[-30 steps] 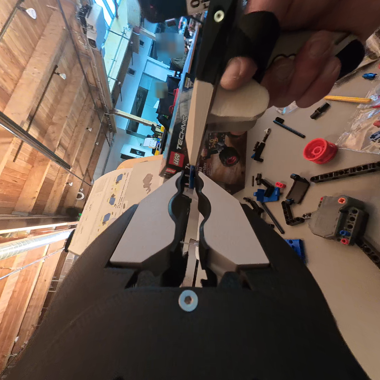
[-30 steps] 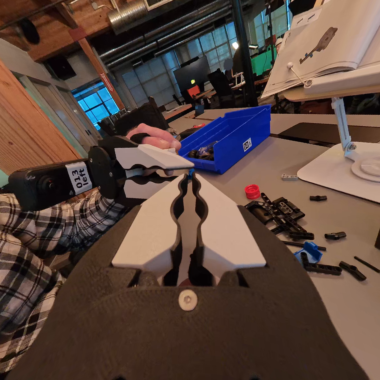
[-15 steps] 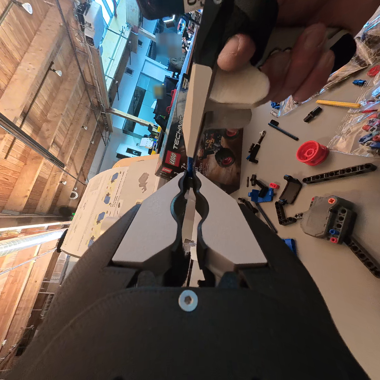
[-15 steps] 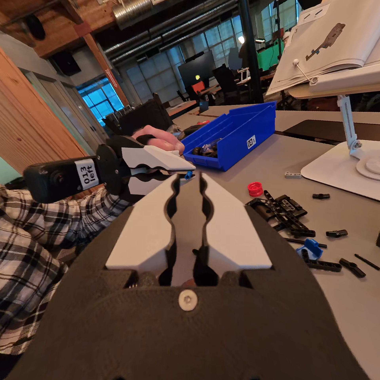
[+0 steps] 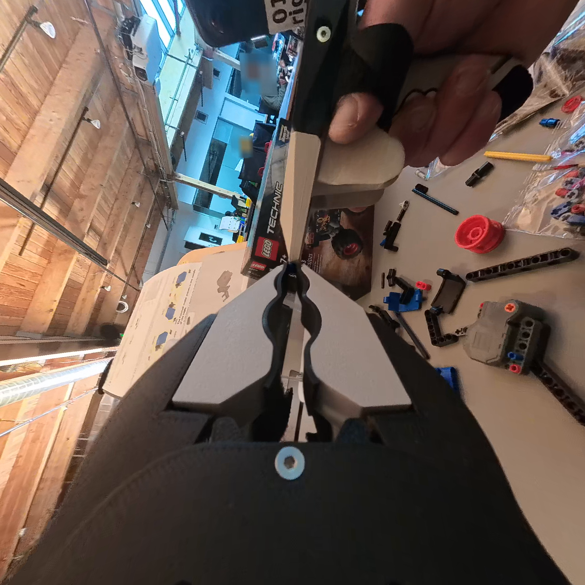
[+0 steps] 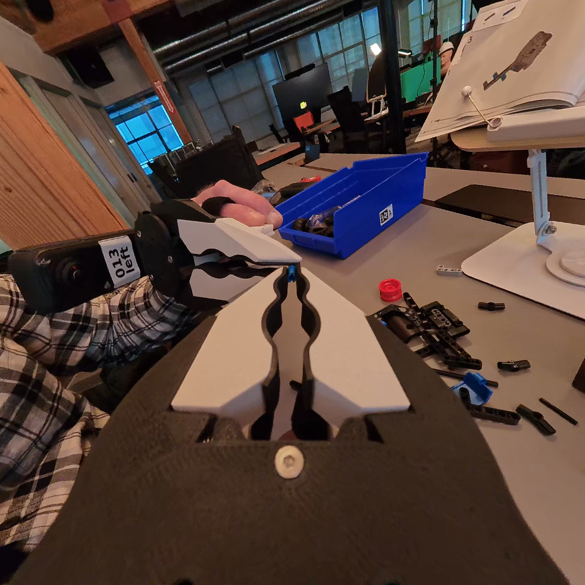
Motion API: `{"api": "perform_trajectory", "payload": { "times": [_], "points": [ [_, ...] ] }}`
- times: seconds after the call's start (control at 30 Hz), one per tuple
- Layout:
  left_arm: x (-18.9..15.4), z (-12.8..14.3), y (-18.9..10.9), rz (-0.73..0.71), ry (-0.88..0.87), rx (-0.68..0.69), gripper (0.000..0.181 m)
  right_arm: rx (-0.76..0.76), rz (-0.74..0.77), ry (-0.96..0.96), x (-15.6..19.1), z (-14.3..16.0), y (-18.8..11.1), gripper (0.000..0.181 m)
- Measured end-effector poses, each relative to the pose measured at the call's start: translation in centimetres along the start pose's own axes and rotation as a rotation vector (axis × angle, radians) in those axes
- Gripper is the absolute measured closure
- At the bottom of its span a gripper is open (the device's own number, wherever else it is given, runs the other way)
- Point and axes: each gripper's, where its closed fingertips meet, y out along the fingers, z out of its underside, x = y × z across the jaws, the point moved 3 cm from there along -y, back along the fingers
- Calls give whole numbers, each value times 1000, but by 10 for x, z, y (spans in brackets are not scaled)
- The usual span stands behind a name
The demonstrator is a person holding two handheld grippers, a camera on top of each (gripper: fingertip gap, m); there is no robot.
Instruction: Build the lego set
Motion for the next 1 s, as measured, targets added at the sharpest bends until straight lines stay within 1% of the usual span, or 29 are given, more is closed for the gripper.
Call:
{"api": "perform_trajectory", "payload": {
  "times": [0.17,0.23,0.27,0.33,0.37,0.47,0.53,0.57,0.67,0.77,0.87,0.97,1.0],
  "points": [
    [-2,1,-2,-10,-29,0,180,10,3,-10,1,2,5,178],
    [-7,4,-6,33,-59,2,180,49,-2,-37,2,7,8,178],
    [-11,10,-9,56,-113,21,178,79,3,-62,2,11,10,178],
    [-25,24,-16,135,-233,91,178,204,16,-150,0,27,14,179],
    [-33,31,-21,180,-299,133,174,278,7,-184,-1,37,16,179],
    [-62,40,-38,329,-548,210,156,508,9,-335,-6,69,21,179],
    [-91,41,-45,452,-662,270,137,621,-34,-403,-4,85,25,179],
    [-105,42,-46,497,-688,307,132,676,-46,-440,-6,92,26,179],
    [-133,44,-43,547,-749,362,137,785,-110,-516,-7,108,31,179],
    [-144,43,-38,574,-806,385,147,860,-142,-561,-9,120,38,179],
    [-157,50,-37,591,-787,440,158,929,-172,-615,-7,129,43,179],
    [-160,53,-35,560,-782,444,174,1008,-185,-672,-9,138,44,179],
    [-160,52,-34,555,-781,437,174,1026,-185,-686,-10,141,45,179]
  ]
}}
